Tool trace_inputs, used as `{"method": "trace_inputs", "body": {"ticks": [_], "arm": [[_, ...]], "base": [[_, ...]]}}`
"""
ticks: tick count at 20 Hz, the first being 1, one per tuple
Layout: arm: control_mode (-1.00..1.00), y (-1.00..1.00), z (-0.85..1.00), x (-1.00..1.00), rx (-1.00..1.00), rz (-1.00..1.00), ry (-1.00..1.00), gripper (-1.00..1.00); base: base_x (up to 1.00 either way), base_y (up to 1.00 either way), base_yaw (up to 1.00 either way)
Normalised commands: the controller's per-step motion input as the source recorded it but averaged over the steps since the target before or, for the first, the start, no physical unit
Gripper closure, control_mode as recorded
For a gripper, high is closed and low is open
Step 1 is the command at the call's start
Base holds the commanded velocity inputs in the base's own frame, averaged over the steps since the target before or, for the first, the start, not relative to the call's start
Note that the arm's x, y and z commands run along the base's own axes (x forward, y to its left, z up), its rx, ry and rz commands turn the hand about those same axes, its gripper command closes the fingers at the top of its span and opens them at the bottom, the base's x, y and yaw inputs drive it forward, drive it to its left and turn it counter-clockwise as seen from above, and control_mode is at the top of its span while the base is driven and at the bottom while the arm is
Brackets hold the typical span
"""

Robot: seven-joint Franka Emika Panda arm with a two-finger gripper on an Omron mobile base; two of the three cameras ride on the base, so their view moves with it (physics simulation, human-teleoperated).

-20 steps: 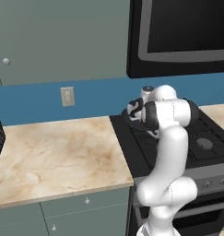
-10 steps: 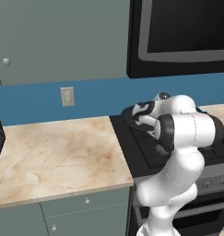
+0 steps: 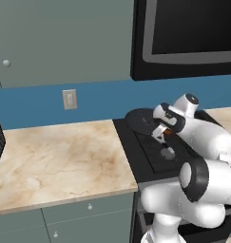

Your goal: Take the chicken drumsticks from the pan and place one on each plate on the dining counter.

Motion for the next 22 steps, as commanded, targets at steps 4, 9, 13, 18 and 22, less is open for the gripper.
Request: {"method": "trace_inputs", "body": {"ticks": [4,9,13,18,22], "arm": [[-1.00,0.30,0.00,-1.00,-0.12,0.15,0.00,1.00],[-1.00,0.42,0.00,-1.00,-0.16,0.10,-0.05,1.00],[-1.00,0.20,0.00,-1.00,-0.11,0.01,-0.10,1.00],[-1.00,0.00,0.00,-0.78,-0.04,0.00,0.00,1.00],[-1.00,0.00,0.00,-0.73,0.00,0.00,-0.10,1.00]], "base": [[0.00,0.00,0.00],[0.00,0.00,0.00],[0.00,0.00,0.00],[0.00,0.00,0.00],[0.00,0.00,0.00]]}}
